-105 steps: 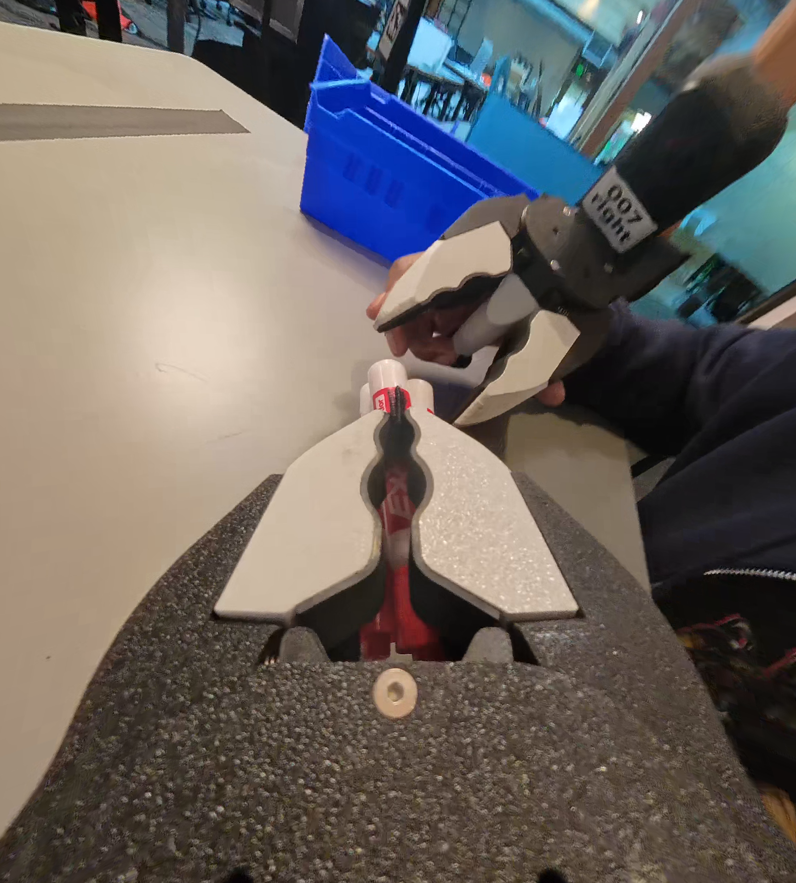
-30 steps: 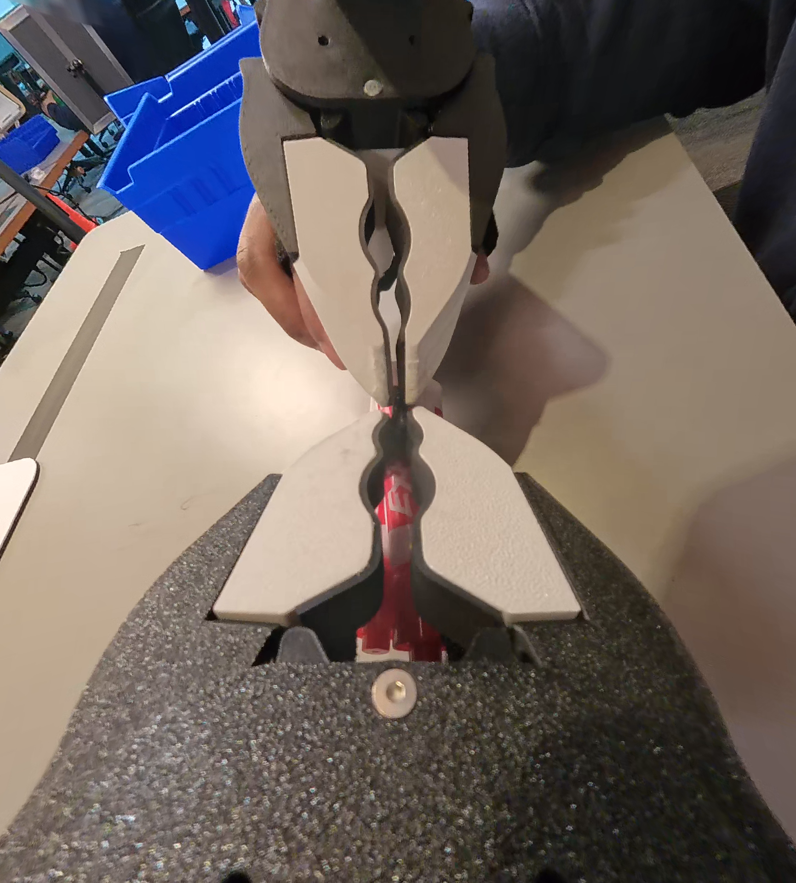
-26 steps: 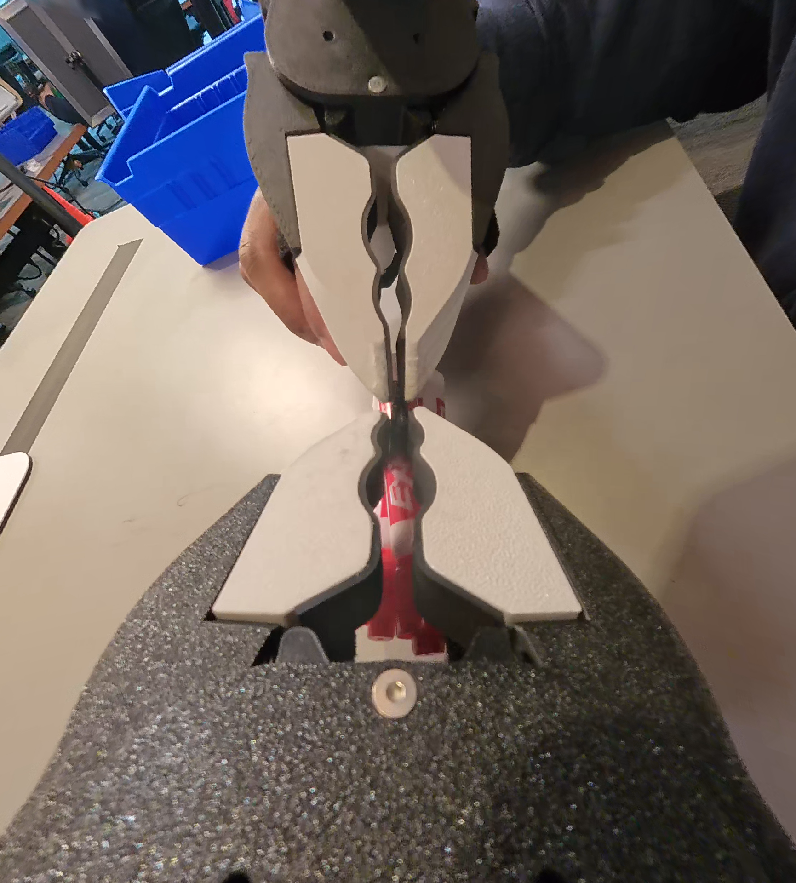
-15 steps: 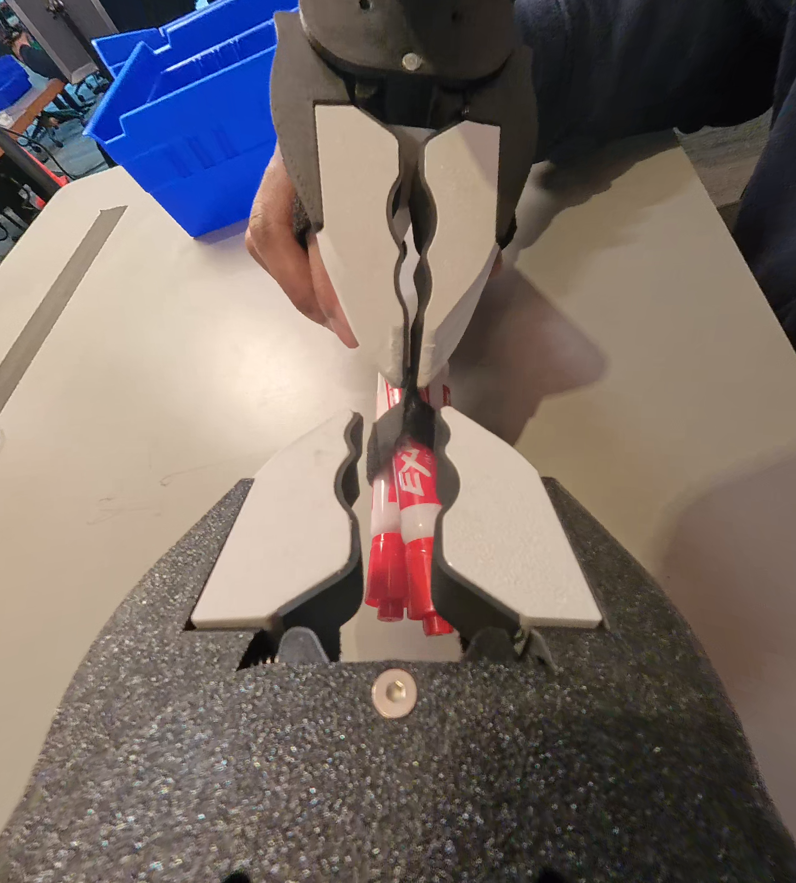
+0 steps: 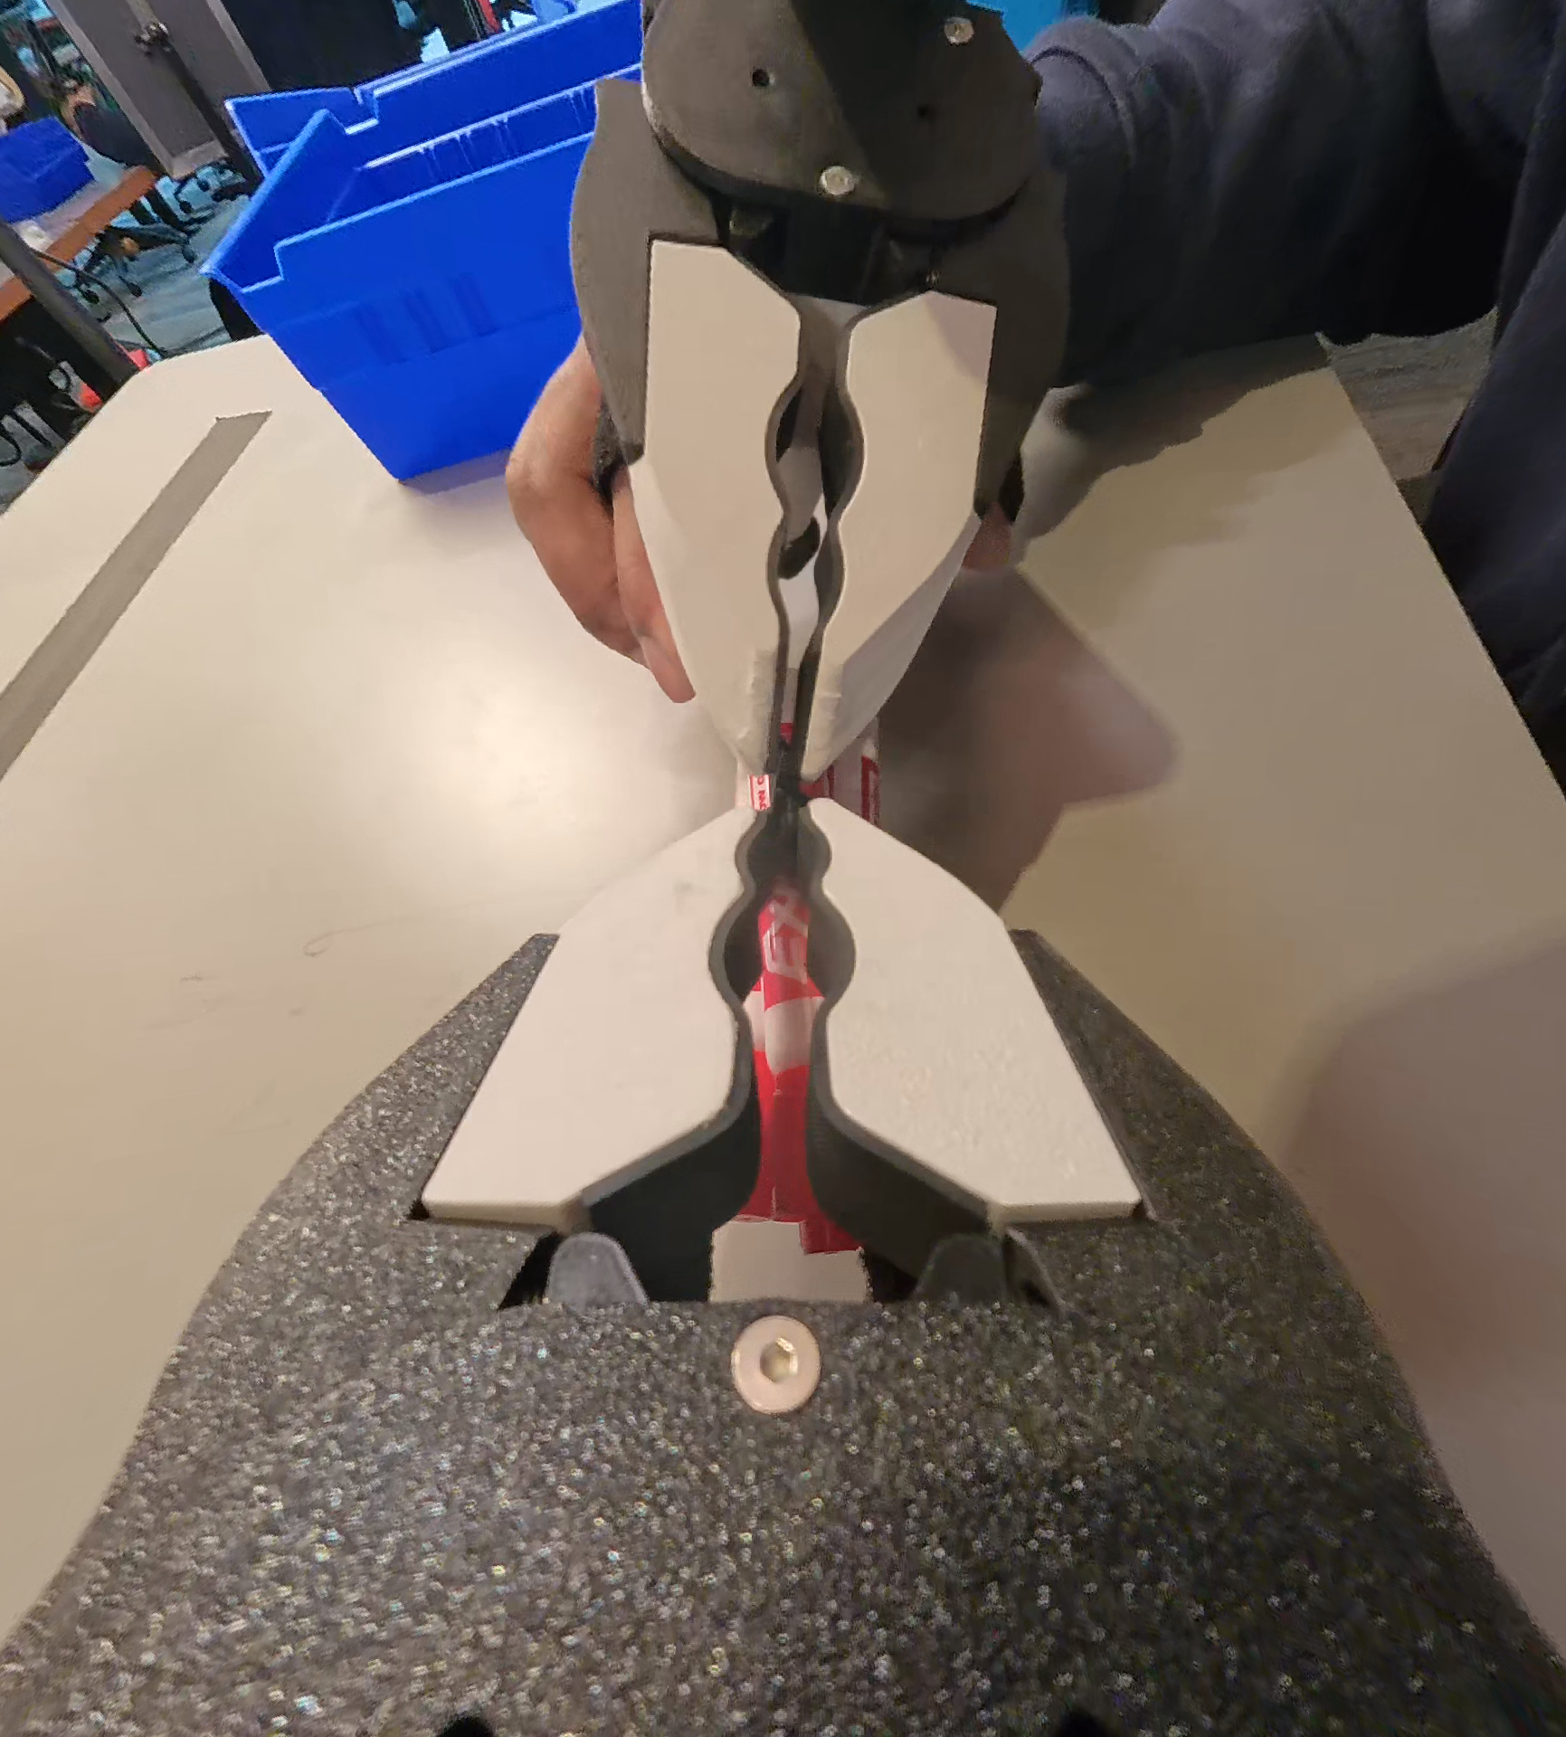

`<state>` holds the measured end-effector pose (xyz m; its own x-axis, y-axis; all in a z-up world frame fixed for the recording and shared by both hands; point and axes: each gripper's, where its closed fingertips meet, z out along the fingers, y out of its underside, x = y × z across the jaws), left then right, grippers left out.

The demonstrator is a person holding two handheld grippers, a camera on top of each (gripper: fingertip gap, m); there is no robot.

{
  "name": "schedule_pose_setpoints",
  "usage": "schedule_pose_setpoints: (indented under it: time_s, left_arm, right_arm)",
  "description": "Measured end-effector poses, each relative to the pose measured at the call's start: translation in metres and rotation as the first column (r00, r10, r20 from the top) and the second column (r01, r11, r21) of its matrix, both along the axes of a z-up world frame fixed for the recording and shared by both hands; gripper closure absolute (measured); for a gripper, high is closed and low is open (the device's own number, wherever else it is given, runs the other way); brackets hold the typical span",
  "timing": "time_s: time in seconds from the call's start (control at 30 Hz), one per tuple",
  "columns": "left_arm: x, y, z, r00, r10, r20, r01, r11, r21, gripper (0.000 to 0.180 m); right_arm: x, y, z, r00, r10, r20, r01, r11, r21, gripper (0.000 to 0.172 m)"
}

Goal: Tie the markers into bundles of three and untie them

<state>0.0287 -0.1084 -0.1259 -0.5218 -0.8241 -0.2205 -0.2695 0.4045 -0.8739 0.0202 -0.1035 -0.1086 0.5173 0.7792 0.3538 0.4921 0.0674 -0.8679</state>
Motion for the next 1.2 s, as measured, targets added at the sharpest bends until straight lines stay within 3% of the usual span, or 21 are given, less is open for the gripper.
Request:
schedule_pose_setpoints:
  time_s: [0.03, 0.17, 0.53, 1.2]
  left_arm:
    - [0.0, 0.0, 0.0, 1.0, -0.002, 0.008, 0.002, 1.0, 0.02, 0.177]
    - [0.0, -0.002, -0.001, 0.999, 0.001, 0.041, -0.005, 0.994, 0.108, 0.177]
    - [-0.003, -0.008, 0.003, 0.985, -0.058, 0.16, 0.0, 0.941, 0.34, 0.177]
    - [-0.008, -0.012, 0.005, 0.978, -0.096, 0.185, 0.023, 0.932, 0.362, 0.177]
  right_arm:
    - [0.0, 0.0, 0.0, 1.0, 0.001, -0.006, -0.001, 1.0, -0.009, 0.168]
    - [0.004, 0.0, -0.006, 1.0, -0.018, -0.001, 0.018, 0.997, -0.08, 0.146]
    - [-0.002, -0.002, -0.019, 1.0, 0.0, 0.02, 0.002, 0.991, -0.135, 0.151]
    - [-0.006, -0.007, -0.018, 0.993, 0.026, 0.114, -0.02, 0.998, -0.056, 0.156]
